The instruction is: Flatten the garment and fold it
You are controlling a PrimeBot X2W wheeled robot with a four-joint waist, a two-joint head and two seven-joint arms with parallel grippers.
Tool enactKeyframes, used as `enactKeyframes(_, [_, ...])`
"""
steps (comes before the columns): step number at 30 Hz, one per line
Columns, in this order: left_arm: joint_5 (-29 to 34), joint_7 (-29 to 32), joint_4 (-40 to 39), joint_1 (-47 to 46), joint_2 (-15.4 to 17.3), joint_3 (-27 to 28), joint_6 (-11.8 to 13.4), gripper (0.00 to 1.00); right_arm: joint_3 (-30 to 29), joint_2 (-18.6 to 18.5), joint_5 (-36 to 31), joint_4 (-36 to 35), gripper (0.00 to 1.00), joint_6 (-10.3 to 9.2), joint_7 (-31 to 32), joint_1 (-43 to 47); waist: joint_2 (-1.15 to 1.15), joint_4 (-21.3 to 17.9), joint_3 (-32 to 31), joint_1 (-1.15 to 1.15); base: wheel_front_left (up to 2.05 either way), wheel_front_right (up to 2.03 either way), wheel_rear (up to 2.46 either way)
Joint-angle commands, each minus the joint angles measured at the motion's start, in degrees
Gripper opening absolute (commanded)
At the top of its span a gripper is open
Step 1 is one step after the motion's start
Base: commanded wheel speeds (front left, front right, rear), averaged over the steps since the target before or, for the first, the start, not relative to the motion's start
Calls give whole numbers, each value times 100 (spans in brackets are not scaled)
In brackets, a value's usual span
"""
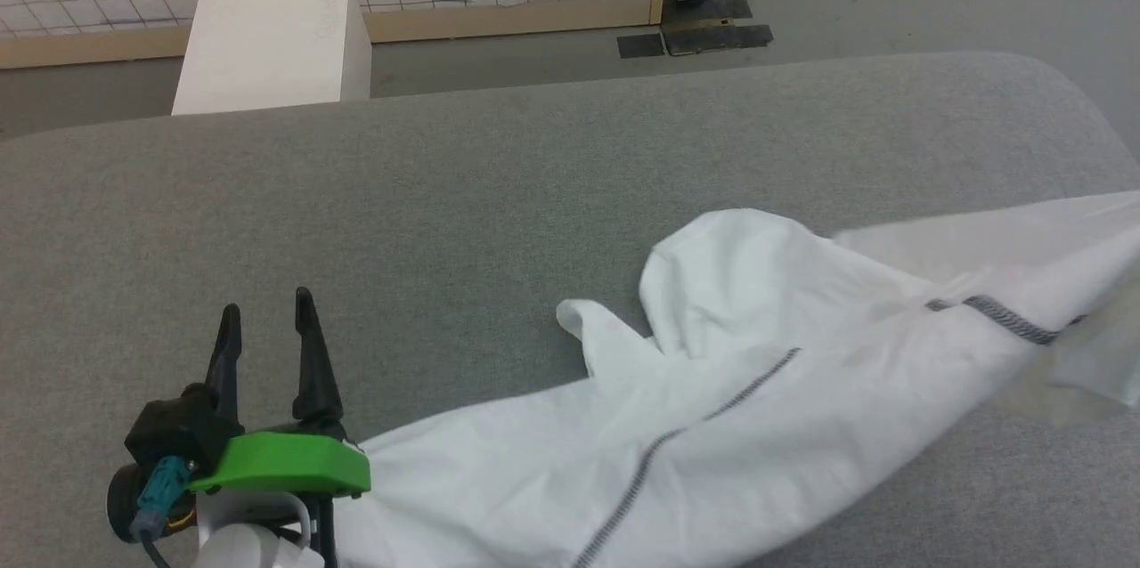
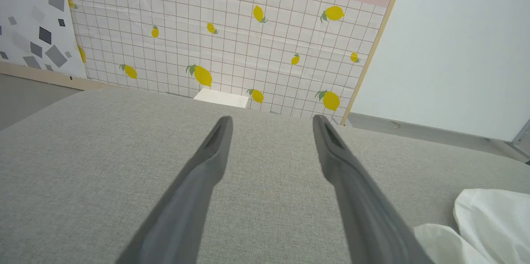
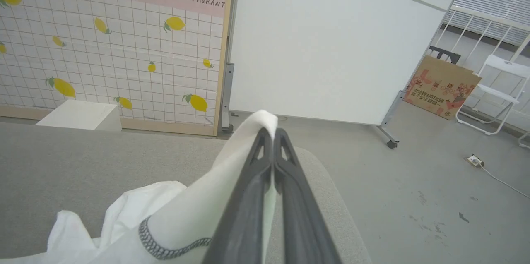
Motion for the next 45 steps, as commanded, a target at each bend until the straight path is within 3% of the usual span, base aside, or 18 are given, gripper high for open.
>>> enactKeyframes(1, [84,-26,19,23,-21,-22,-31,100,-35,-45,-61,-82,0,-9,16,-172,0,20,21,0,0,0,0])
enactKeyframes(4, [74,-26,40,-10,-24,-75,-48,100,-86,-91,-97,-98,0,-9,45,-349,0,80,68,0,0,0,0])
enactKeyframes(8, [55,-26,89,-70,-27,-148,-82,100,45,-133,100,733,0,-9,200,-555,0,194,180,0,0,0,0])
enactKeyframes(13, [49,-26,143,-229,-29,-320,-127,100,272,-394,434,2838,0,-9,147,-1101,0,432,417,0,0,0,0])
enactKeyframes(18, [41,-26,193,-479,-30,-518,-157,100,485,-498,523,4886,0,-9,-421,-1938,0,757,751,0,0,0,0])
enactKeyframes(26, [33,-26,341,-812,-31,-733,-269,100,652,-490,402,7194,0,-9,-1260,-3041,0,1158,1131,0,0,0,0])
enactKeyframes(27, [29,-26,356,-832,-31,-752,-274,100,622,-482,395,7351,23,-9,-1367,-3123,0,1180,1141,0,0,0,0])
enactKeyframes(28, [28,-26,381,-844,-31,-776,-280,100,637,-469,380,7511,82,-9,-1479,-3193,0,1194,1142,0,0,0,0])
enactKeyframes(29, [34,-26,404,-849,-31,-805,-295,100,631,-454,385,7617,100,-9,-1565,-3237,0,1197,1138,0,0,0,0])
enactKeyframes(35, [98,-26,605,-820,-31,-1097,-535,100,526,-354,428,7476,100,-9,-2647,-3092,0,1077,882,0,0,0,0])
enactKeyframes(39, [109,101,774,-778,-3,-1485,-746,100,527,-237,432,6784,100,-9,-3431,-2520,0,863,603,0,0,0,0])
enactKeyframes(45, [-53,973,910,-793,156,-2260,-915,100,755,16,458,5632,100,-9,-4015,-1357,0,432,308,0,0,0,0])
